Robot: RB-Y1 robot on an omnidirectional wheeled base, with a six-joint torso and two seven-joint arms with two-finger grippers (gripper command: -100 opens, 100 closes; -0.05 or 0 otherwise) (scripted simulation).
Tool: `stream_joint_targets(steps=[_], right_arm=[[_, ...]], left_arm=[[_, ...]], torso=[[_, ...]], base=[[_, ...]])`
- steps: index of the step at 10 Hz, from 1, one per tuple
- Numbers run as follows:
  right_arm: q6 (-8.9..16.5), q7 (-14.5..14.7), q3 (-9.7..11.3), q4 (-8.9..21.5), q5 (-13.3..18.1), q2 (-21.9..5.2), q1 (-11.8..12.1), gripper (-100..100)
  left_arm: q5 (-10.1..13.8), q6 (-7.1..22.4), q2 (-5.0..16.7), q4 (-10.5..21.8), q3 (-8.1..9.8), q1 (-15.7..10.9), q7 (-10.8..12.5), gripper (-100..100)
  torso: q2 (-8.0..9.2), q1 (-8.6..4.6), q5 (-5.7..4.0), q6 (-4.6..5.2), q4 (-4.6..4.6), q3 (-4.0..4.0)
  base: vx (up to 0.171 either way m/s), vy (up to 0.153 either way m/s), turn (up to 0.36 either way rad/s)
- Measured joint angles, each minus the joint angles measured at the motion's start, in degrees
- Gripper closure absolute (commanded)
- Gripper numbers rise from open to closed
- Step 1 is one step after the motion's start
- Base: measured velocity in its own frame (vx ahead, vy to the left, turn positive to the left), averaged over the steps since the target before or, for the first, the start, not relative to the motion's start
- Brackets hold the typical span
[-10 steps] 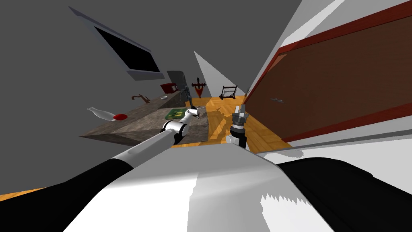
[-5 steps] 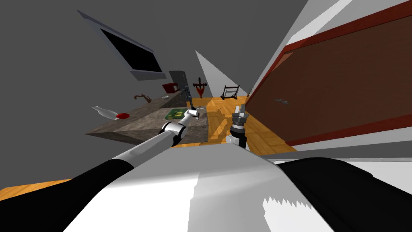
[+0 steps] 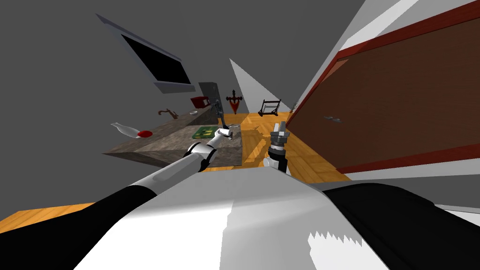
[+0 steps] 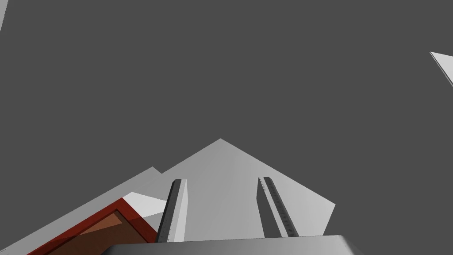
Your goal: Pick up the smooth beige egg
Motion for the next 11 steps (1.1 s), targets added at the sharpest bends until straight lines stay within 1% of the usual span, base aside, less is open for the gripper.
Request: stream_joint_targets(steps=[4,5,6,8,9,11], right_arm=[[0.0,0.0,0.0,0.0,0.0,0.0,0.0,0],[0.0,0.0,0.0,0.0,0.0,0.0,0.0,0],[0.0,0.0,0.0,0.0,0.0,0.0,0.0,0],[0.0,0.0,0.0,0.0,0.0,0.0,0.0,0],[0.0,0.0,0.0,0.0,0.0,0.0,0.0,0],[0.0,0.0,0.0,0.0,0.0,0.0,0.0,0]], left_arm=[[0.0,0.0,0.0,0.0,0.02,0.0,0.0,100],[0.0,0.0,0.0,0.0,0.01,0.0,0.0,0],[0.0,0.0,0.0,0.0,0.01,0.0,0.0,100],[-3.3,0.5,-0.9,0.4,3.23,-0.7,0.3,100],[-5.1,0.4,-1.5,1.3,4.9,-1.4,0.3,100],[-6.8,-0.1,-2.0,3.2,7.46,-2.5,0.1,100]], torso=[[0.06,0.08,0.02,0.0,0.03,0.05],[0.06,0.08,0.02,0.0,0.03,0.04],[0.06,0.08,0.02,0.0,0.03,0.04],[0.23,0.31,0.05,-0.04,0.09,0.16],[0.29,0.36,0.07,-0.04,0.09,0.18],[0.2,0.25,0.07,-0.02,0.09,0.14]], base=[[0.0,0.0,0.0],[0.0,0.0,0.0],[-0.027,0.041,-0.108],[-0.05,0.072,-0.084],[-0.033,0.048,-0.028],[-0.022,0.037,-0.068]])
